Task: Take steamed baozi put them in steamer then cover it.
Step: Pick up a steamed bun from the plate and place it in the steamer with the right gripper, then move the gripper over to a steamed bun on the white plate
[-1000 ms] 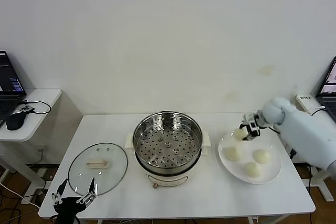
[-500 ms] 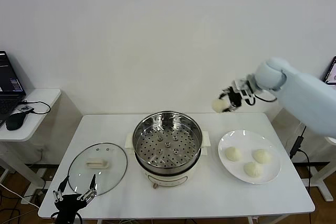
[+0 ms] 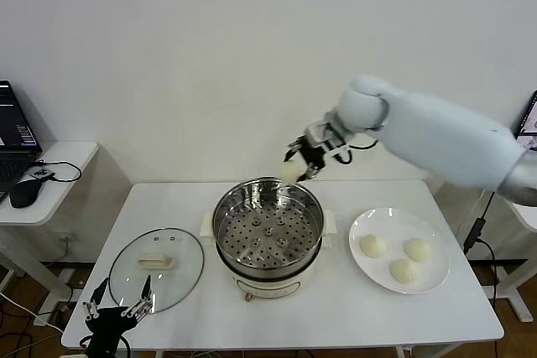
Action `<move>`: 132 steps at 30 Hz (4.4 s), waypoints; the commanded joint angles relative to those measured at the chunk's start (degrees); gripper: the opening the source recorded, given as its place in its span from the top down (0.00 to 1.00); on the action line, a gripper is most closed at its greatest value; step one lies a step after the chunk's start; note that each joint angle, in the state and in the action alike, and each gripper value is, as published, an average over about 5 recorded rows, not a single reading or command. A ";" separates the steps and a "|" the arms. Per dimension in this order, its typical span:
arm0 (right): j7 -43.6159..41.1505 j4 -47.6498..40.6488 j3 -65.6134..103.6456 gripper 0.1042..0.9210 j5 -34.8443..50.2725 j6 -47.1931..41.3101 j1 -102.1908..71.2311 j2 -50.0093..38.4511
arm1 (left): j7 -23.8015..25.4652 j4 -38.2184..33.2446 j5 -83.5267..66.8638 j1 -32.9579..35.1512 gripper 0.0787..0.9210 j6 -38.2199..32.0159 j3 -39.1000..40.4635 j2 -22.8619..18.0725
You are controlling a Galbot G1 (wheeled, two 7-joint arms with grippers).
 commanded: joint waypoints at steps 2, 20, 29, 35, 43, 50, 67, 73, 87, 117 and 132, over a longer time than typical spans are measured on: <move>0.95 -2.65 -6.06 0.41 -8.70 7.35 -1.35 8.64 | 0.02 0.04 -0.28 -0.18 0.12 0.00 -0.06 -0.13; 5.62 -9.73 -4.43 0.40 -22.00 15.99 -5.97 10.58 | 0.10 0.00 -0.23 -0.59 0.12 0.13 0.15 -0.70; 7.44 -10.47 -3.42 0.39 -22.04 17.07 -6.82 11.00 | 0.17 -1.18 0.20 -0.39 0.12 0.36 0.57 -0.99; 6.11 -6.69 -2.94 0.26 -14.65 13.33 -3.93 8.44 | 0.21 -1.52 0.33 -0.13 0.12 0.63 0.52 -1.08; -1.06 4.53 -3.28 0.12 -3.21 -5.26 5.11 -2.73 | 0.42 -2.95 0.62 0.28 0.12 1.53 0.62 -0.83; -2.00 12.16 -0.86 0.12 -1.30 -20.60 7.40 -15.53 | 0.50 -3.29 0.56 0.33 0.12 2.35 0.42 -0.43; -0.03 19.63 4.35 0.12 -6.37 -27.44 -10.82 -36.77 | 0.30 -3.04 0.38 -1.14 0.12 3.14 -0.62 1.34; -0.42 16.31 11.53 0.12 -9.52 -26.65 -20.77 -35.67 | 0.61 -2.98 1.00 -0.98 0.12 3.17 -0.66 1.97; -2.13 6.85 22.38 0.12 -15.49 -23.97 -36.06 -29.32 | 0.73 -1.86 1.68 -1.33 0.12 3.63 -0.75 2.12; 0.75 -4.42 26.32 0.16 -21.09 -22.75 -37.47 -17.90 | 0.98 -0.80 1.72 -1.34 0.12 3.46 -1.47 1.52; -0.70 -3.14 26.87 0.40 -19.81 -23.06 -36.73 -18.80 | 1.03 -1.14 1.74 -1.20 0.12 3.53 -1.31 1.55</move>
